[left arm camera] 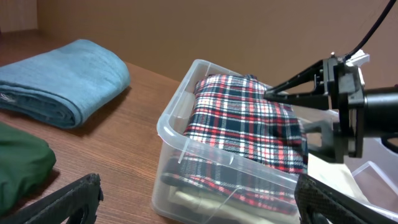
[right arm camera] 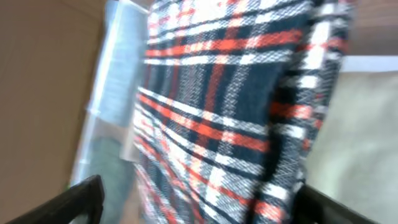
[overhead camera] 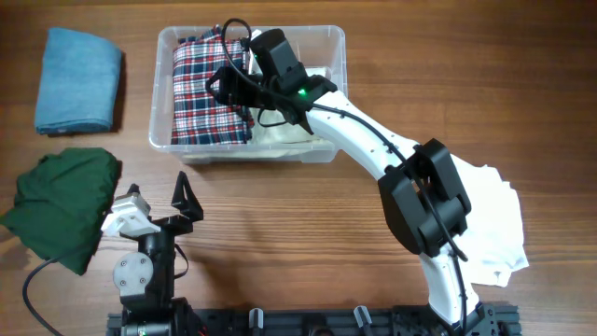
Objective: Pack container
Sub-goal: 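Lower the plaid cloth into the bin's left half and release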
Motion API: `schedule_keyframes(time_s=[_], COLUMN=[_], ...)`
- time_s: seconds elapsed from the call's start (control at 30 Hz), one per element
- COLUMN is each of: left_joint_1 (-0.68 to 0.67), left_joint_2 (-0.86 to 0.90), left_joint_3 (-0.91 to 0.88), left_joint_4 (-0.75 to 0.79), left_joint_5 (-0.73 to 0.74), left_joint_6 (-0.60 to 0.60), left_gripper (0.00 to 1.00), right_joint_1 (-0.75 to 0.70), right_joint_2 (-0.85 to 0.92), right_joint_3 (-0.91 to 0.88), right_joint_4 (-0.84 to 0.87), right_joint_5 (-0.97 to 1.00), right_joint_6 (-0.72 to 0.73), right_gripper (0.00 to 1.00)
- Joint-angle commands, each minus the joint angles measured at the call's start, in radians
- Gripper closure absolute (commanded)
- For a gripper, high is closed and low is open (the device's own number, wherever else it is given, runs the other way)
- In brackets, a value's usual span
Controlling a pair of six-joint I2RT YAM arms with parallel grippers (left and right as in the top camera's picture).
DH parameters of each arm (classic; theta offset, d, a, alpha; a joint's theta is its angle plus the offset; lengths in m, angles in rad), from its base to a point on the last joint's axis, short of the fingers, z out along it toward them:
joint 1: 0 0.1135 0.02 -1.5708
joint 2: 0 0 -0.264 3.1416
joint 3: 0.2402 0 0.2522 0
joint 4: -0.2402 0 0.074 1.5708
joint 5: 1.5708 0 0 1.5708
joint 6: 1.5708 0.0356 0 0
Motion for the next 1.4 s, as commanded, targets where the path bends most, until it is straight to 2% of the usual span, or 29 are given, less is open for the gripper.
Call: schedule_keyframes(time_s=[0.0,0.07,0.23,0.27,0.33,0.37,0.47,0.7,1.1,1.37], left_joint_1=[-0.005,-0.005,-0.005,-0.005,-0.005,-0.005,-0.005,-0.005,-0.005,-0.005], left_joint_2=[-0.005,-0.005,-0.005,-0.005,-0.005,-0.005,-0.005,-0.005,-0.005,-0.005], left_joint_3=[-0.006,-0.006,-0.006,-0.006,-0.006,-0.006,-0.006,-0.006,-0.006,-0.006], left_joint_4=[0.003,0.003,0.003,0.003,0.003,0.003,0.003,0.003,0.003,0.003], left_joint_5=[-0.010,-0.010,-0.010,-0.010,-0.010,-0.010,-0.010,-0.010,-0.010,-0.010], left_joint_6=[0.016,0.016,0.017,0.016,0.016,0.016,0.016,0.016,0.016,0.016], left_gripper=[0.00,0.00,0.00,0.00,0.00,0.00,0.00,0.00,0.00,0.00], right_joint_1=[-0.001,-0.001,0.004,0.004,0.004,0.004,0.006,0.031,0.033,0.029], right_joint_2=[-0.098,-0.119,-0.151,-0.150,-0.141,-0.134,-0.098,-0.018,0.106,0.064], right_joint_3=[0.007,0.007,0.007,0.007,0.007,0.007,0.007,0.007,0.007,0.078], right_joint_4=[-0.053,-0.082,-0.075,-0.075,-0.071,-0.064,-0.024,0.038,0.030,-0.030], right_joint_5=[0.157,0.188,0.136,0.137,0.158,0.164,0.159,0.122,0.125,0.136], right_joint_6=[-0.146,-0.208,-0.536,-0.563,-0.593,-0.605,-0.631,-0.632,-0.609,-0.596], right_gripper=[0.01,0.00,0.01,0.05,0.30,0.49,0.89,0.95,0.96,0.96])
